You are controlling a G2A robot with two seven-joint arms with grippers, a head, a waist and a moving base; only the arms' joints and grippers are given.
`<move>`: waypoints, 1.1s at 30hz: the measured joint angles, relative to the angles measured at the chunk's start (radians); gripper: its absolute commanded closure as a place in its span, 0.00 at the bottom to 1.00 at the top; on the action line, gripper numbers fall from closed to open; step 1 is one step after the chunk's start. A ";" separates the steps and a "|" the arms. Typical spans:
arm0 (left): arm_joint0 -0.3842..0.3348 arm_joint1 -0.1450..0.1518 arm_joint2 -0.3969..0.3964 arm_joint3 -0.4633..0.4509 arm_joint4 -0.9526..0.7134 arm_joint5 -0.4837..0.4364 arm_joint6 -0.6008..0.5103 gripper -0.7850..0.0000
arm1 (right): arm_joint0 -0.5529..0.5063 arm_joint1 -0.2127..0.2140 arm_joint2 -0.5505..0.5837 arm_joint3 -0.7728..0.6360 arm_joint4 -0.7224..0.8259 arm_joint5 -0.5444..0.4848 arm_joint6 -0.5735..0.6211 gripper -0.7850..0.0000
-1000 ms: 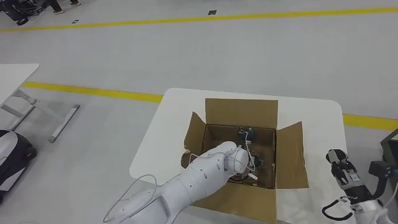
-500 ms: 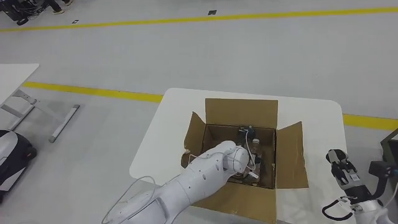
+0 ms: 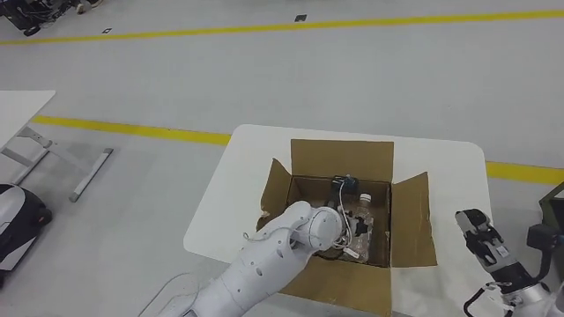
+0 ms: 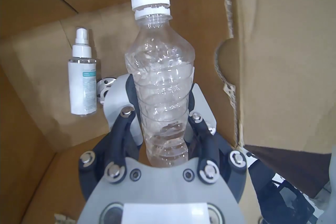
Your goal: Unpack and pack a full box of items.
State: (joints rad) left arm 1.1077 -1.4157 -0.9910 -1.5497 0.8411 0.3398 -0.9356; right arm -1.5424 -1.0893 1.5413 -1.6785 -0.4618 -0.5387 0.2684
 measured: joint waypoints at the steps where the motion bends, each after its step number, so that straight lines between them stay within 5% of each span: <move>1: 0.015 0.005 -0.010 -0.033 0.011 -0.002 -0.013 1.00 | -0.002 0.002 0.006 -0.010 0.029 -0.006 0.028 0.55; 5: 0.052 0.017 -0.036 -0.121 0.040 -0.011 -0.046 1.00 | -0.002 0.007 0.016 -0.031 0.129 -0.008 0.119 0.56; 12: 0.084 0.028 -0.071 -0.190 0.028 -0.046 -0.049 1.00 | 0.029 0.011 -0.022 -0.036 0.203 0.008 0.262 0.33; 16: 0.091 0.031 -0.086 -0.204 0.018 -0.046 -0.036 1.00 | 0.063 0.007 -0.086 -0.005 0.164 0.032 0.296 0.36; 19: 0.097 0.034 -0.095 -0.221 0.020 -0.046 -0.039 1.00 | 0.089 0.004 -0.124 0.020 0.109 0.072 0.296 0.44; 21: 0.102 0.037 -0.100 -0.229 0.029 -0.049 -0.042 1.00 | 0.099 0.001 -0.145 0.030 0.073 0.095 0.279 0.58; 22: 0.105 0.039 -0.105 -0.234 0.032 -0.050 -0.045 1.00 | 0.104 -0.001 -0.157 0.036 0.062 0.106 0.270 0.66; 24: 0.110 0.041 -0.113 -0.243 0.028 -0.050 -0.047 1.00 | 0.112 -0.002 -0.170 0.047 0.045 0.120 0.257 1.00; 33: 0.112 0.041 -0.115 -0.245 0.023 -0.050 -0.047 1.00 | 0.143 -0.013 -0.209 0.108 -0.012 0.152 0.157 1.00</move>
State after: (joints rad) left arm 1.2194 -1.3747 -1.1061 -1.7949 0.8641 0.2901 -0.9829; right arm -1.3993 -1.1019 1.3324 -1.5703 -0.4734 -0.3870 0.4256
